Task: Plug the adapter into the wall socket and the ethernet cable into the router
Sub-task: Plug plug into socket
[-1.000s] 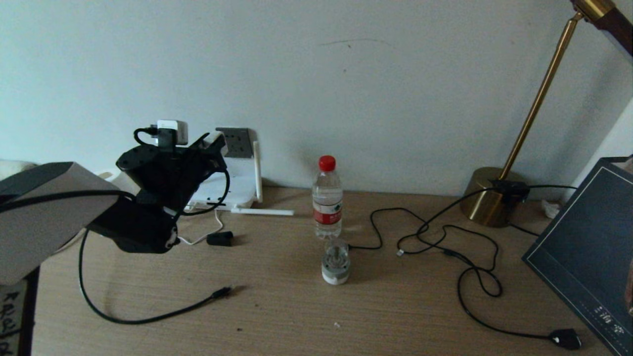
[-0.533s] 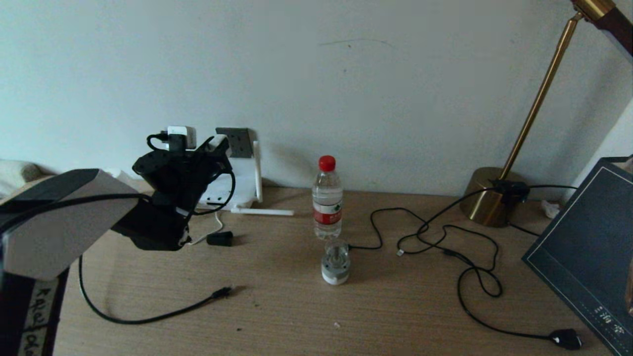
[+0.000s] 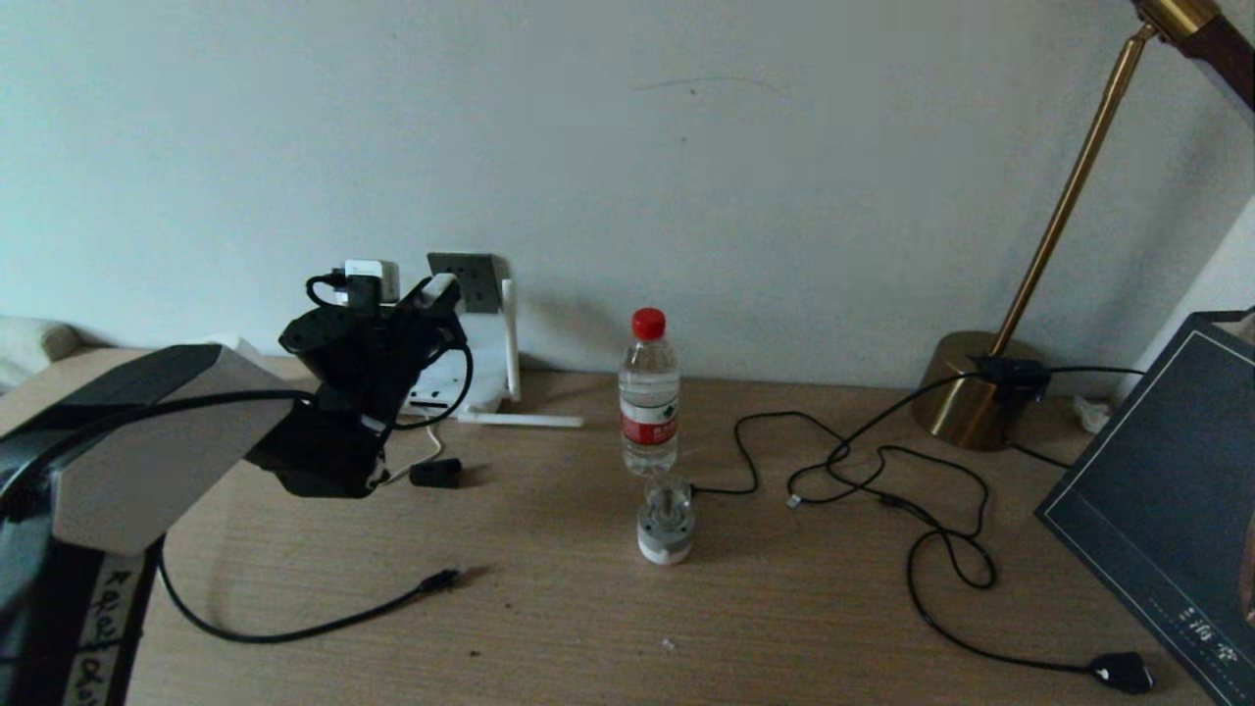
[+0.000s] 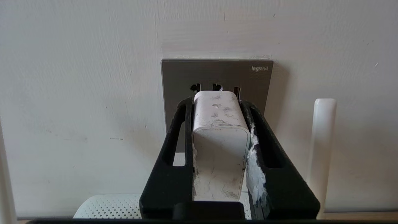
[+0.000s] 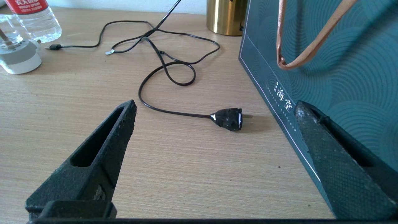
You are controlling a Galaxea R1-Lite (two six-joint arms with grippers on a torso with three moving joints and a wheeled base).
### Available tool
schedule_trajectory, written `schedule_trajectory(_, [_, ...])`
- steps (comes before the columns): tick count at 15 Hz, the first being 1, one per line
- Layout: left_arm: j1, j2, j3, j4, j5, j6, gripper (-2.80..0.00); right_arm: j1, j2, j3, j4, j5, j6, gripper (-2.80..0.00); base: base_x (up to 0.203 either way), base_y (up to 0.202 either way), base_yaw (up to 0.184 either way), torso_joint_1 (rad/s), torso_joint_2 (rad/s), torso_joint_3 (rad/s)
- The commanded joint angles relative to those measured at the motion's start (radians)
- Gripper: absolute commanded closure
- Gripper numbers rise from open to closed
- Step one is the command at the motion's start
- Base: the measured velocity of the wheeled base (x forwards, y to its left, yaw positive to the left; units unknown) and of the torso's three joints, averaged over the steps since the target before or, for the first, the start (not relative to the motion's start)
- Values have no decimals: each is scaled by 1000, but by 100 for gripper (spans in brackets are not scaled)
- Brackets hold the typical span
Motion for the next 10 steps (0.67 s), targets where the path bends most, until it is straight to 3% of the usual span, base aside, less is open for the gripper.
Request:
schedule_trajectory(1, [0,12,-8,-7,-1,0,0,0,0,0,0,0,0,-280,0,0,0,0,0,0])
schedule_trajectory(10, [0,36,-33,-7,1,0,0,0,0,0,0,0,0,-280,0,0,0,0,0,0])
